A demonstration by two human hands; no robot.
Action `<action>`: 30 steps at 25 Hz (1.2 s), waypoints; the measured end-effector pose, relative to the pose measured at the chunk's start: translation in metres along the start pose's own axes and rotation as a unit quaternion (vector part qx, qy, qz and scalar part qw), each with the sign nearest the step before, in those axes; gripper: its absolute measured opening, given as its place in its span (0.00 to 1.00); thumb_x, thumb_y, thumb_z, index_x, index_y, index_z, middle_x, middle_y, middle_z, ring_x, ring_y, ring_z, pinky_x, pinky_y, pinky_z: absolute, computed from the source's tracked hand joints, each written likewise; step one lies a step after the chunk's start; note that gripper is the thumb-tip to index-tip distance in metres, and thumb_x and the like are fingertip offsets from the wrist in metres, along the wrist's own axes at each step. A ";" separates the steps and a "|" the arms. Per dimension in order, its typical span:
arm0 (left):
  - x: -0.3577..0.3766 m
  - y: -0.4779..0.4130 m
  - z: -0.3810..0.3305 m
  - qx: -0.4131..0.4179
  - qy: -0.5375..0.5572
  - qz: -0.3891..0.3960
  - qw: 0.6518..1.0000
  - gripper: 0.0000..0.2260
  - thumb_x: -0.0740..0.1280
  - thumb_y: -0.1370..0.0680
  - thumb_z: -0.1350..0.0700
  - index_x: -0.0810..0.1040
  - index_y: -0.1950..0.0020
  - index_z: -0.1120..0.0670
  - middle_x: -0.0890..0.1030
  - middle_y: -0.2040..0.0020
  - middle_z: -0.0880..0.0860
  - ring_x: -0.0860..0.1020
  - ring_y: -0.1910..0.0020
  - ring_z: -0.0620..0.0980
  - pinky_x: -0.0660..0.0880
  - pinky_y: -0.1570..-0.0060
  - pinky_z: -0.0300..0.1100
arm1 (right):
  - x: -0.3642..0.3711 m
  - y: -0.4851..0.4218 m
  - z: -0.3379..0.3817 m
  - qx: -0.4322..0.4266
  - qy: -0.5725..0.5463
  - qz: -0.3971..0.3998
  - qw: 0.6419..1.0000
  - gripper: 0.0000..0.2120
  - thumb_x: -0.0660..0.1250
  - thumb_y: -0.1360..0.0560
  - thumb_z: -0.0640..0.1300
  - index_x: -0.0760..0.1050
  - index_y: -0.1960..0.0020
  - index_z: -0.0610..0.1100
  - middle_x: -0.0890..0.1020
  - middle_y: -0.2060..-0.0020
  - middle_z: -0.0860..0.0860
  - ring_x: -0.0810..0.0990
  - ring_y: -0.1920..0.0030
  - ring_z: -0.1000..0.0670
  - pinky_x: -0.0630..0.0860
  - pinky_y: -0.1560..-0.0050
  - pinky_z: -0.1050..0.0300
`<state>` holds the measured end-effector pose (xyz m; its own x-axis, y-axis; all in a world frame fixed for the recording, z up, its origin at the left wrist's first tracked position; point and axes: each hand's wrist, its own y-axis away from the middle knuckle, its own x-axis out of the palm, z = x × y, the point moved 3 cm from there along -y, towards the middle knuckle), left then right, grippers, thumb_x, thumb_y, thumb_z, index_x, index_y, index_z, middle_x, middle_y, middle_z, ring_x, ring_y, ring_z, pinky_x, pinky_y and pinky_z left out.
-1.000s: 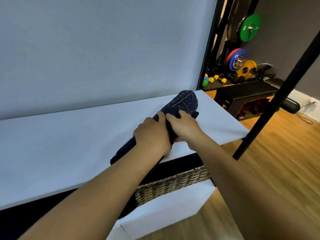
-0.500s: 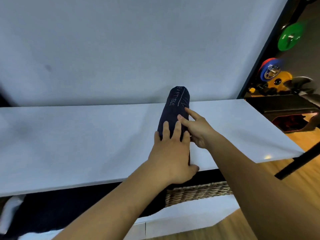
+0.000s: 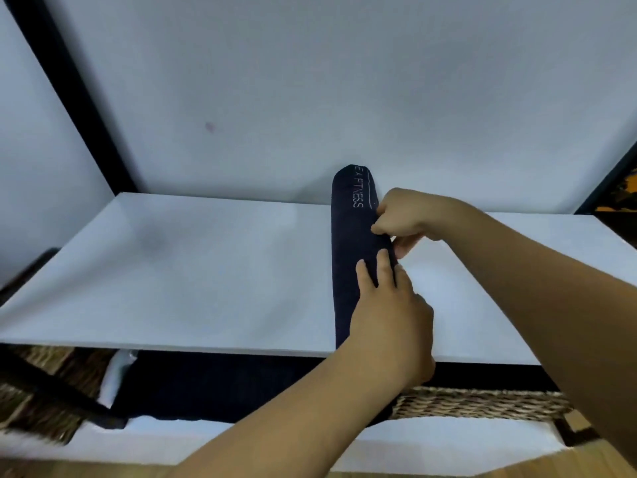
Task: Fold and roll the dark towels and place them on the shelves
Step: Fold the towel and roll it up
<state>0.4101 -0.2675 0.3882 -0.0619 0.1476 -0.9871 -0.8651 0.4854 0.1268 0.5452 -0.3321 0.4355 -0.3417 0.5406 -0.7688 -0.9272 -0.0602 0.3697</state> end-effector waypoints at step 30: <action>0.072 0.179 0.343 -0.224 0.110 -0.290 0.924 0.22 0.65 0.33 0.51 0.83 0.40 0.51 0.77 0.32 0.49 0.68 0.27 0.54 0.69 0.31 0.55 | 0.223 -0.099 0.324 -0.155 -0.133 0.077 0.976 0.28 0.78 0.36 0.60 0.76 0.45 0.44 0.83 0.49 0.49 0.85 0.58 0.46 0.84 0.56 0.49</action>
<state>0.4216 0.1253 0.3737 0.4187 -0.2285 -0.8789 -0.9011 0.0161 -0.4334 0.6109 0.0666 0.3966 -0.4663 0.7021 -0.5382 -0.8843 -0.3858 0.2630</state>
